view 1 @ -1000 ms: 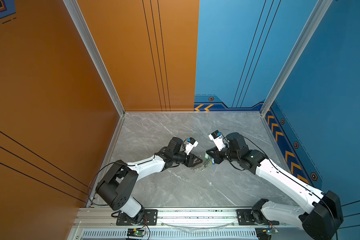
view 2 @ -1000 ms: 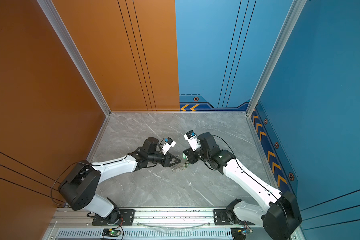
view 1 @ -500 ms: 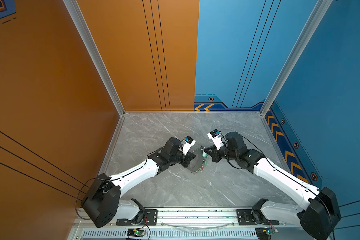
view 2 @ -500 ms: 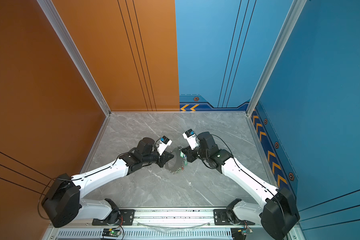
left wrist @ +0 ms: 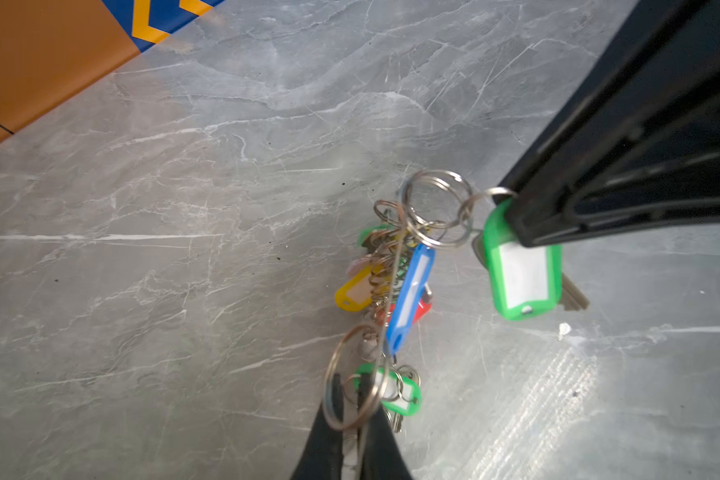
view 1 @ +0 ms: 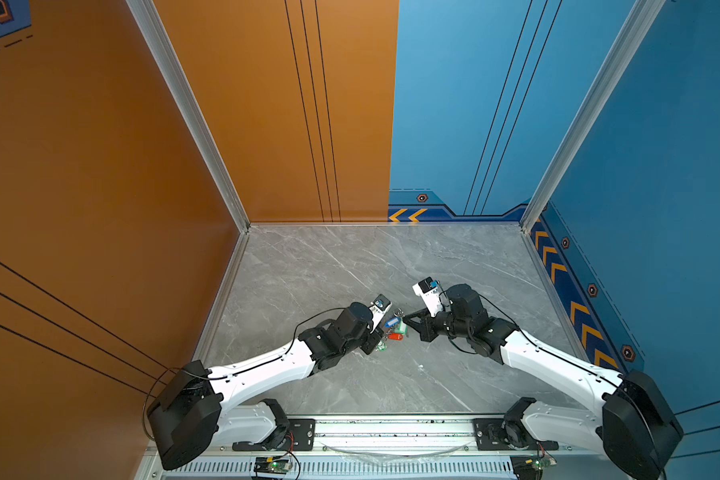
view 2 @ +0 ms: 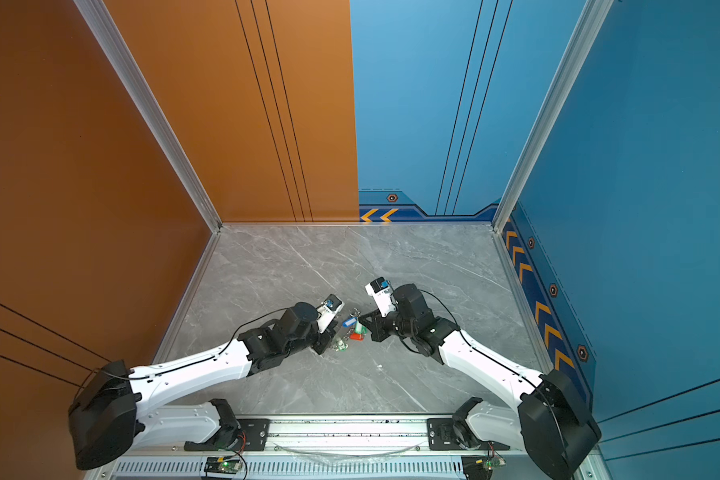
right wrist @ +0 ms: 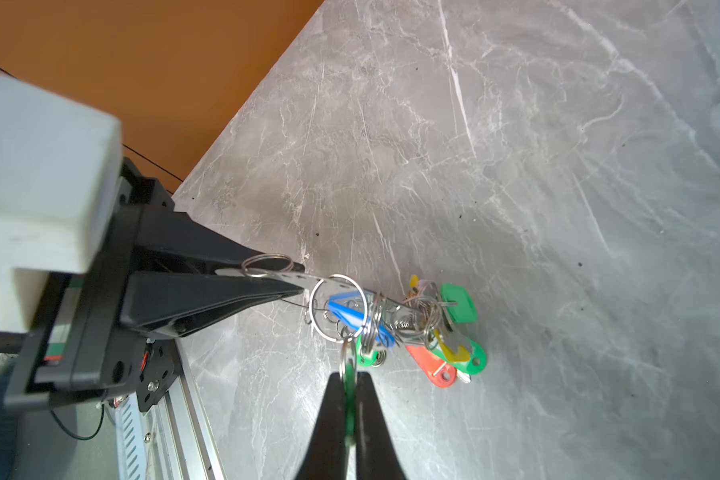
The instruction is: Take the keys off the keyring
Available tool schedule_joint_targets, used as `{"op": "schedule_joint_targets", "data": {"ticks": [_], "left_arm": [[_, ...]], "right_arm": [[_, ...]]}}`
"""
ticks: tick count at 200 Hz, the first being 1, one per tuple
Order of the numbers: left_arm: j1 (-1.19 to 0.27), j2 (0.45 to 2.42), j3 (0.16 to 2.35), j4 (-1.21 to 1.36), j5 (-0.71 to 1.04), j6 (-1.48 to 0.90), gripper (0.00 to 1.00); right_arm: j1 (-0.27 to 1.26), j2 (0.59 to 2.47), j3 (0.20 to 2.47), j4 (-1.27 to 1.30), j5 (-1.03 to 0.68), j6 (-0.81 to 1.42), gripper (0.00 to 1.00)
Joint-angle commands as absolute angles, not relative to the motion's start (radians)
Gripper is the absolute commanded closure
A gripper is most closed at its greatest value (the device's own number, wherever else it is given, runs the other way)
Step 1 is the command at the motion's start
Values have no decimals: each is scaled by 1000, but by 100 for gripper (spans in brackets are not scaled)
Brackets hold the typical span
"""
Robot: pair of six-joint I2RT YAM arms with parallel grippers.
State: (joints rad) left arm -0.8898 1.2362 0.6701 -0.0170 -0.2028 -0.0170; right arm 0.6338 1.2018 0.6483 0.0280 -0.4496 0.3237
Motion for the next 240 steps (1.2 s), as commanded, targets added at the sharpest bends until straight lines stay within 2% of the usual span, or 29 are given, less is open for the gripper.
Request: {"op": "schedule_joint_targets", "data": {"ticks": [1, 52, 92, 128, 168, 202, 240], "left_arm": [[-899, 1247, 608, -76, -428, -89, 88], [-909, 1232, 537, -65, -384, -182, 71], [-923, 1146, 570, -134, -338, -266, 60], [-931, 1019, 616, -237, -254, -348, 57], [-942, 922, 644, -255, -97, -448, 59], [-948, 984, 626, -145, 17, -513, 57], [-846, 1098, 633, -42, 212, -599, 56]], "right_arm": [[641, 1187, 585, -73, -439, 382, 100], [665, 1138, 511, -46, -442, 433, 100], [669, 1133, 524, -61, -437, 423, 100], [653, 1129, 533, -89, -439, 414, 100], [626, 1117, 542, -93, -462, 411, 100], [591, 1128, 572, -61, -523, 426, 100], [541, 1136, 629, -55, -621, 447, 100]]}}
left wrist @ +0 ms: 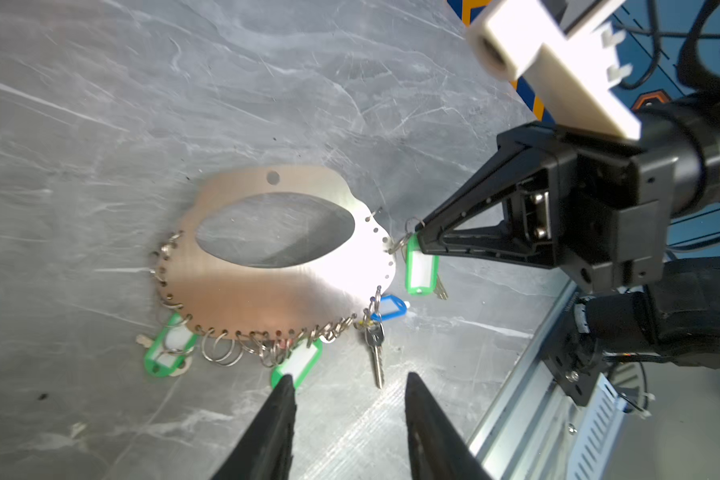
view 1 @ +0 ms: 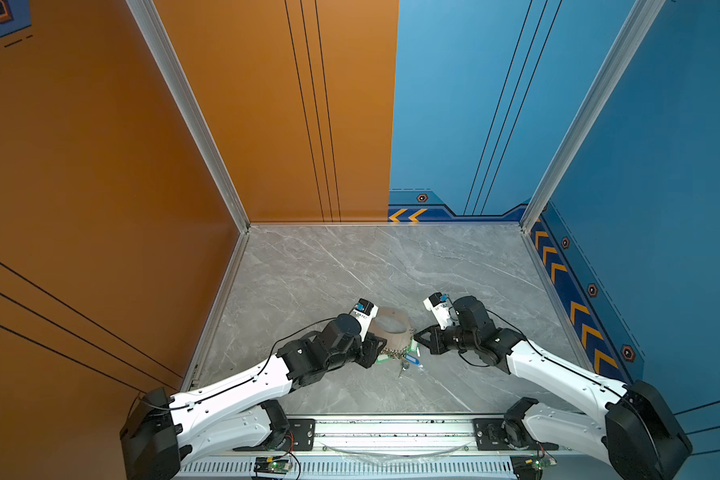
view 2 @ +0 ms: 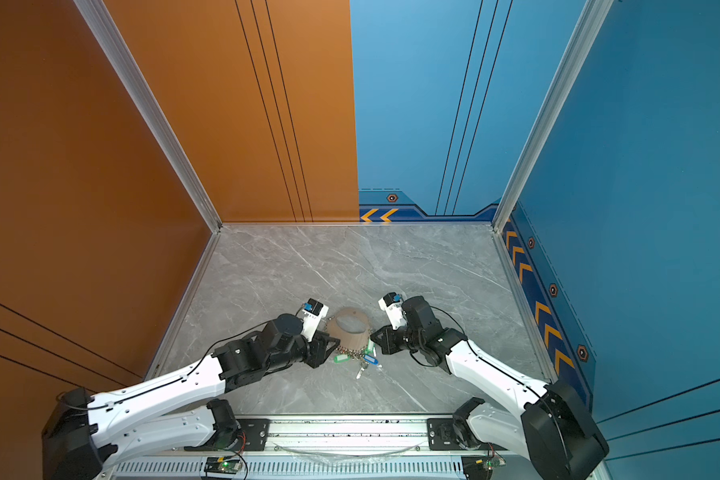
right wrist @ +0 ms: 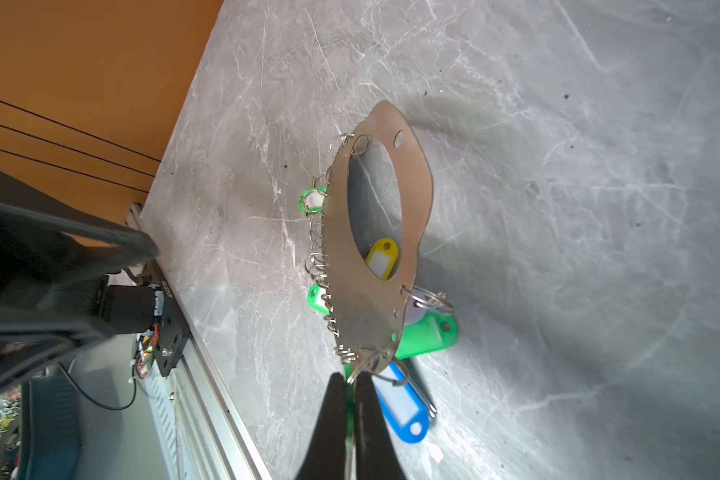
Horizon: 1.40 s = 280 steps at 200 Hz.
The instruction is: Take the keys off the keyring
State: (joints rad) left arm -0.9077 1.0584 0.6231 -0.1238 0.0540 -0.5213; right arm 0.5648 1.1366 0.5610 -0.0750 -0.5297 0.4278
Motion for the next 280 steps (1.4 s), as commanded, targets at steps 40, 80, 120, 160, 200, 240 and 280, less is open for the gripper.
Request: {"op": "schedule_joint_targets", "data": {"ticks": [40, 80, 120, 160, 200, 240, 280], "left_arm": [[-705, 1141, 600, 173, 376, -706, 53], [-691, 1198, 622, 224, 514, -459, 51], [-667, 1197, 569, 293, 450, -205, 51], [-623, 1219, 598, 302, 535, -127, 49], [-554, 1192, 583, 299, 571, -135, 49], [-548, 1160, 601, 260, 566, -101, 48], [-545, 1114, 611, 259, 552, -125, 48]], "right_arm": [[498, 1159, 688, -95, -723, 394, 100], [445, 1247, 720, -22, -902, 411, 100], [453, 1335, 804, -95, -959, 358, 100], [463, 1348, 887, -184, -971, 334, 100], [463, 1353, 964, -244, -996, 314, 100], [471, 1373, 1019, -267, -1035, 315, 100], [474, 1379, 1080, -287, -1051, 325, 100]]}}
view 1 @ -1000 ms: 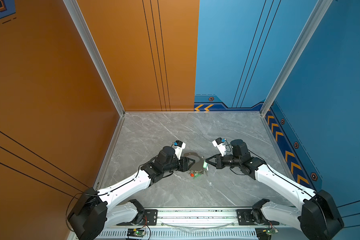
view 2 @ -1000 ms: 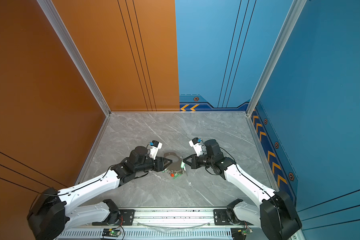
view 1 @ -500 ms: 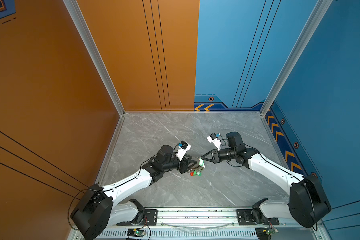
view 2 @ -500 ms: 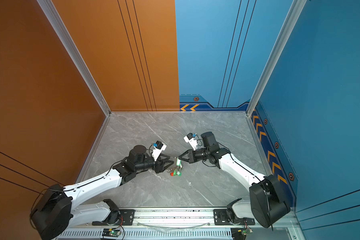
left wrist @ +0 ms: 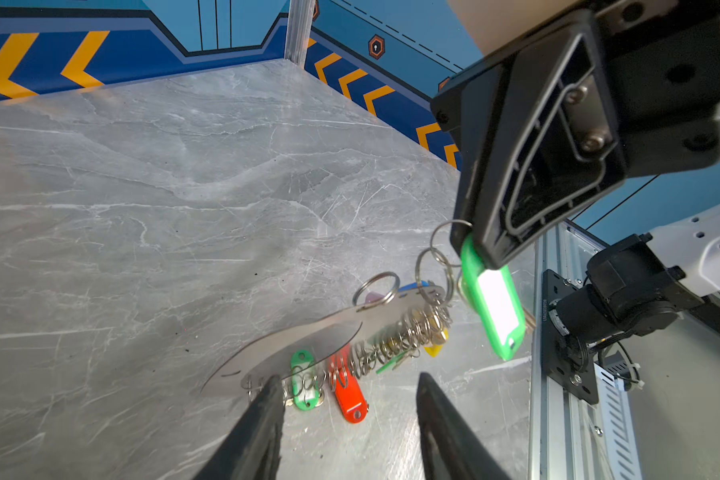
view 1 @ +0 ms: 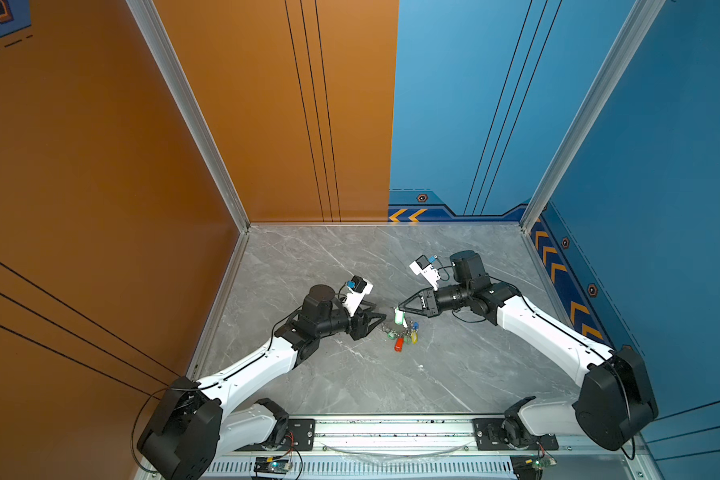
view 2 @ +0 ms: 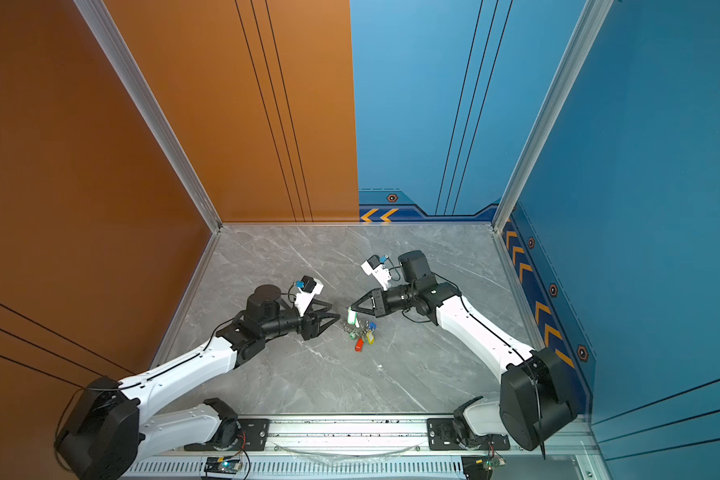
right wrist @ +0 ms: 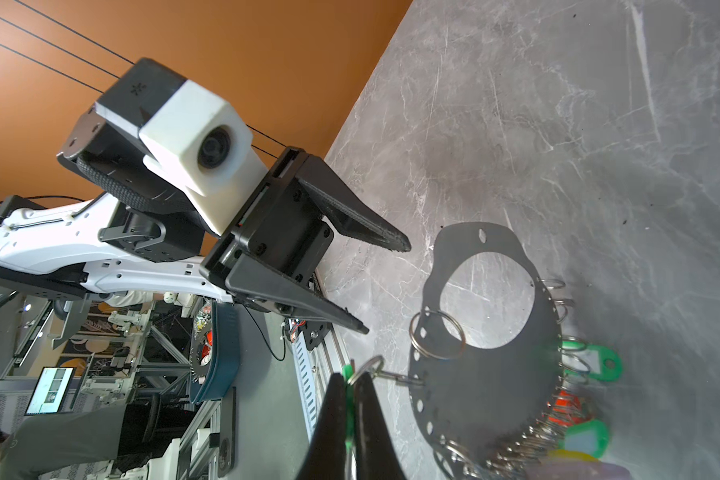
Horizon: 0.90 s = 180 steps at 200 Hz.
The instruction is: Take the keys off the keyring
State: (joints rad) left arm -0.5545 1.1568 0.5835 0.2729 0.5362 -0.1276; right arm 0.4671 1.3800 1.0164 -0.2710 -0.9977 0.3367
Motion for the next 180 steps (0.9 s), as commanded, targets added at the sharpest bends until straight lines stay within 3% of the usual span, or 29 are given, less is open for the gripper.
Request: {"op": "schedule_joint_targets", "data": {"ticks": [1, 85, 180], "left_arm": [[-545, 1112, 611, 260, 553, -126, 48], [-537, 1058, 621, 266, 592, -123, 42], [-604, 1139, 674, 268, 648, 65, 45]], "right_arm": [[474, 1379, 1082, -289, -1051, 324, 100], [474, 1394, 1152, -338, -1107, 313, 100], [502, 1414, 1181, -374, -1119, 300, 100]]}}
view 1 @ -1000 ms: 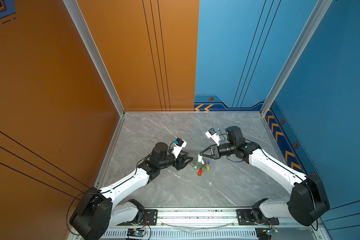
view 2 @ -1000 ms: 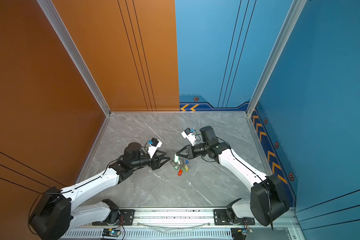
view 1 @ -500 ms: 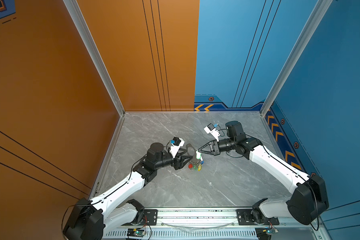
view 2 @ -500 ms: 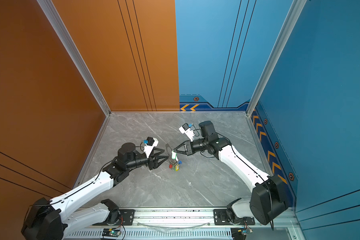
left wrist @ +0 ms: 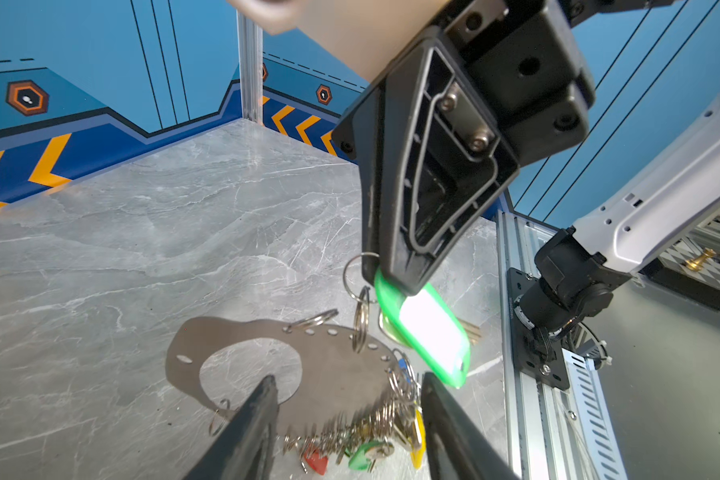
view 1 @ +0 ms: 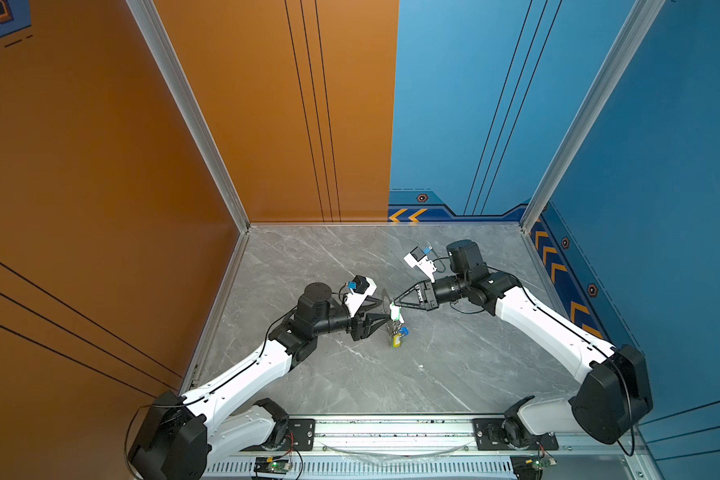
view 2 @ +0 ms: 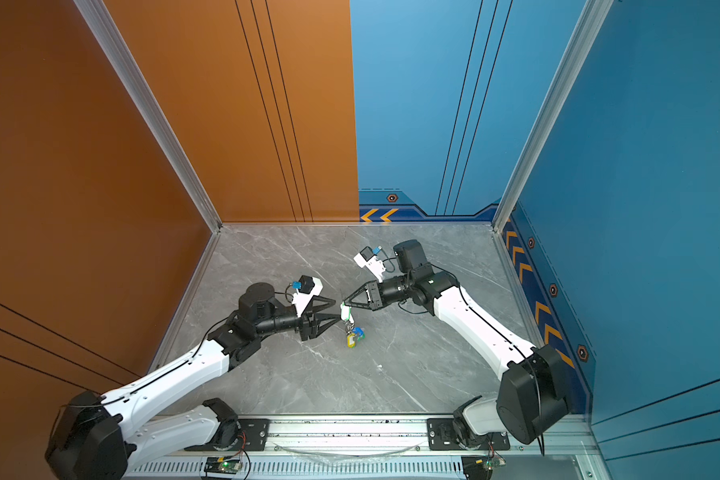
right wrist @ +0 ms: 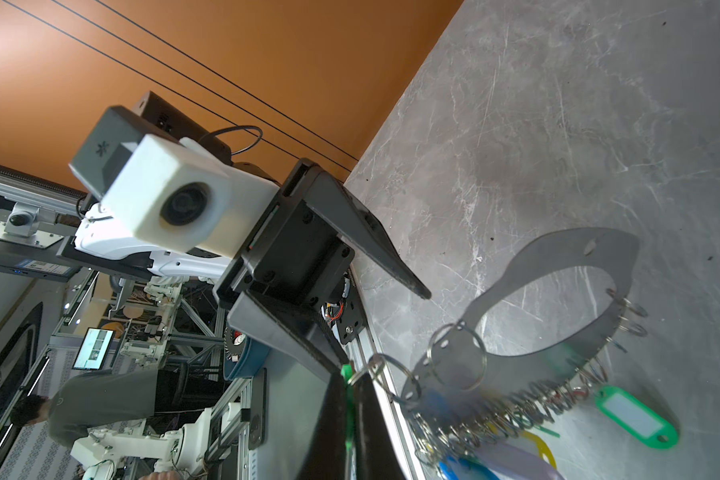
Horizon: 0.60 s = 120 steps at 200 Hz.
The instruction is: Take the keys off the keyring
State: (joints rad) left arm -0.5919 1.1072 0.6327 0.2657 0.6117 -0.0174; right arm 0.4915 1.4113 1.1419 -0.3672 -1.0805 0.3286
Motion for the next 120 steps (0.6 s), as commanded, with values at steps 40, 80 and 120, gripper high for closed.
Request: {"op": "schedule_joint_targets", "data": {"ticks": [40, 80, 120], "left_arm": [[-620, 1166, 711, 268, 630, 88, 49], [-634, 1140, 699, 268, 595, 102, 59], [-643, 1120, 690, 267, 569, 112, 66]], "right_arm": [[509, 1420, 1181, -405, -1117, 278, 100], [507, 1427, 1184, -418, -1113, 262, 100], [515, 1449, 1192, -425, -1113, 255, 100]]}}
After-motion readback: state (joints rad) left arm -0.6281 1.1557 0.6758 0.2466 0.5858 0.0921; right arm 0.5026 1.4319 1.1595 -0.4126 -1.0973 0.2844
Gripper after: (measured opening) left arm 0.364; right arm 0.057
